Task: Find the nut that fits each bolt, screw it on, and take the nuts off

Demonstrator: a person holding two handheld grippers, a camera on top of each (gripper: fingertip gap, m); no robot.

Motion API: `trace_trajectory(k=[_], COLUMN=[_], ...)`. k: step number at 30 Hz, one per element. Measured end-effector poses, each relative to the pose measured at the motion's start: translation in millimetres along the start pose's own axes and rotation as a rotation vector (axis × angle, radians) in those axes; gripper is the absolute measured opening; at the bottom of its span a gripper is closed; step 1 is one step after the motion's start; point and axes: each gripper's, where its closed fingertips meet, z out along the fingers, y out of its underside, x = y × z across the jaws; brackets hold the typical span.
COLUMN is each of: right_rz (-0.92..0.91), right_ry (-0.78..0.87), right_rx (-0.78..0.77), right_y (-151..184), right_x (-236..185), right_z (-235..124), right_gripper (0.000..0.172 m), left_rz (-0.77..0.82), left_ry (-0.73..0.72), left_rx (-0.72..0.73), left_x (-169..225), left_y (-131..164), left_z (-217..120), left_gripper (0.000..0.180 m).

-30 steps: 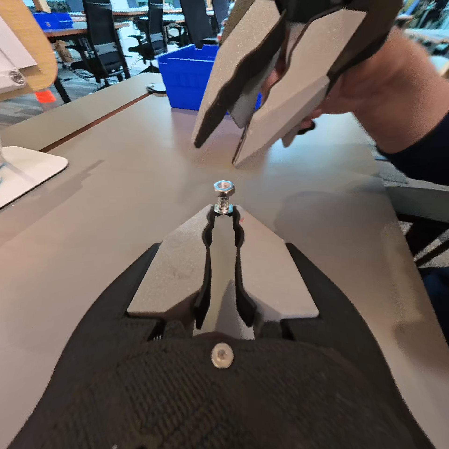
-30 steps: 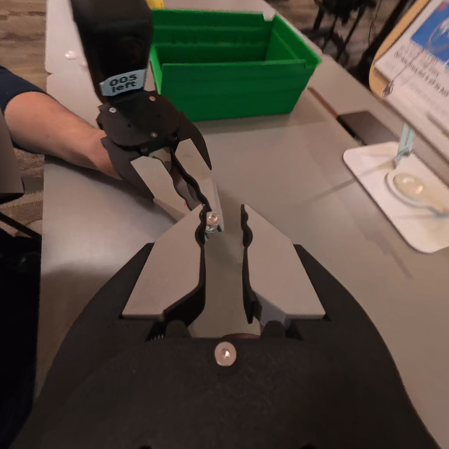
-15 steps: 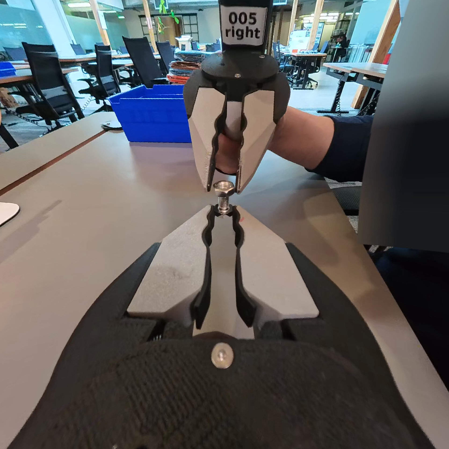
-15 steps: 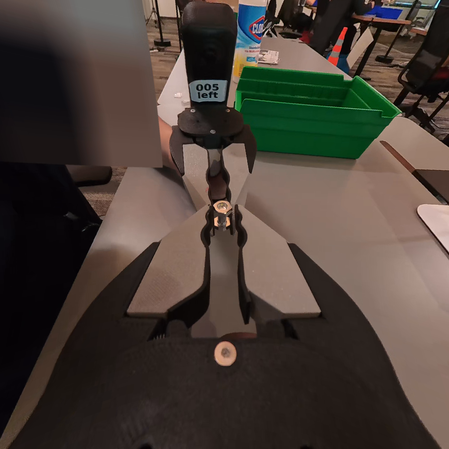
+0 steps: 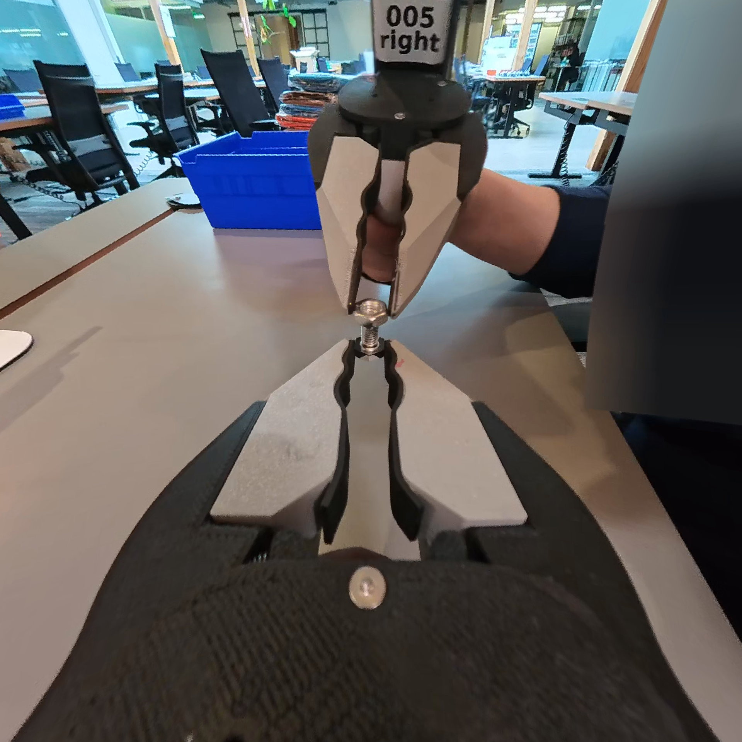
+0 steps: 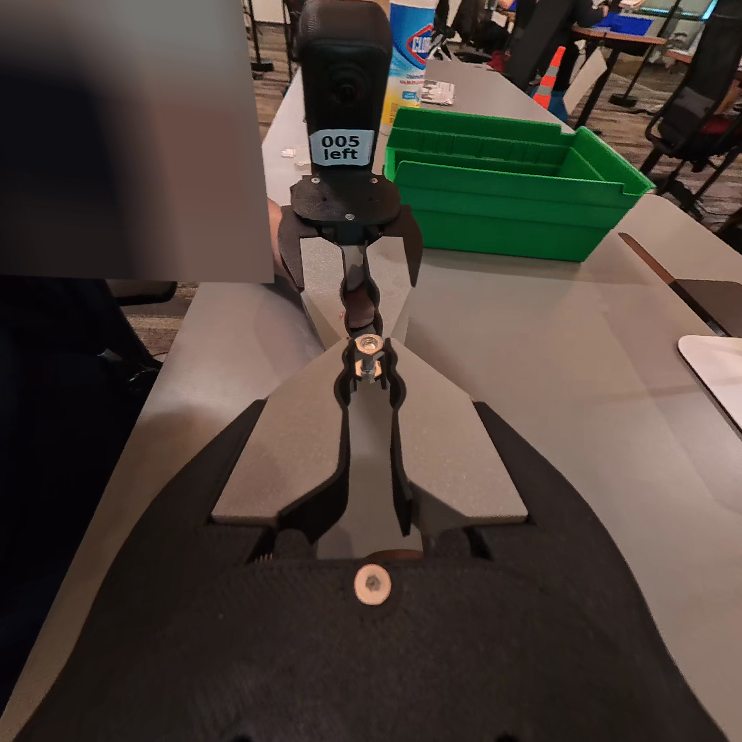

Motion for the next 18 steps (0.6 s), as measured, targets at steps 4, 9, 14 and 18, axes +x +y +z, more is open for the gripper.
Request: trace_trajectory(k=[4,9,14,18], right_rz=[0.006,0.050,0.079,0.081], right_ry=[0.098,0.255,0.394,0.454], right_rx=[-0.021,0.001,-0.002,-0.017], right_y=[4.4,7.5,14.2,18.3], right_x=[5.4,14.3,16.9,15.6], right_z=[0.8,3.3,4.8,5.3], right_gripper=[0.011,0.011,0.011,0.011], left_rz=[-0.012,-0.052,-0.064,-0.070], left_ry=[-0.042,-0.087,-0.104,-0.095], left_rx=[-0.026,-0.048,-0.086,-0.107], left_x=[-5.5,-13.4,-15.3,-13.5], left_y=[3.9,7.8,14.8,18.9], left_z=[1.4,1.2,3.4,5.6], left_gripper=[0.012,0.012,0.012,0.012])
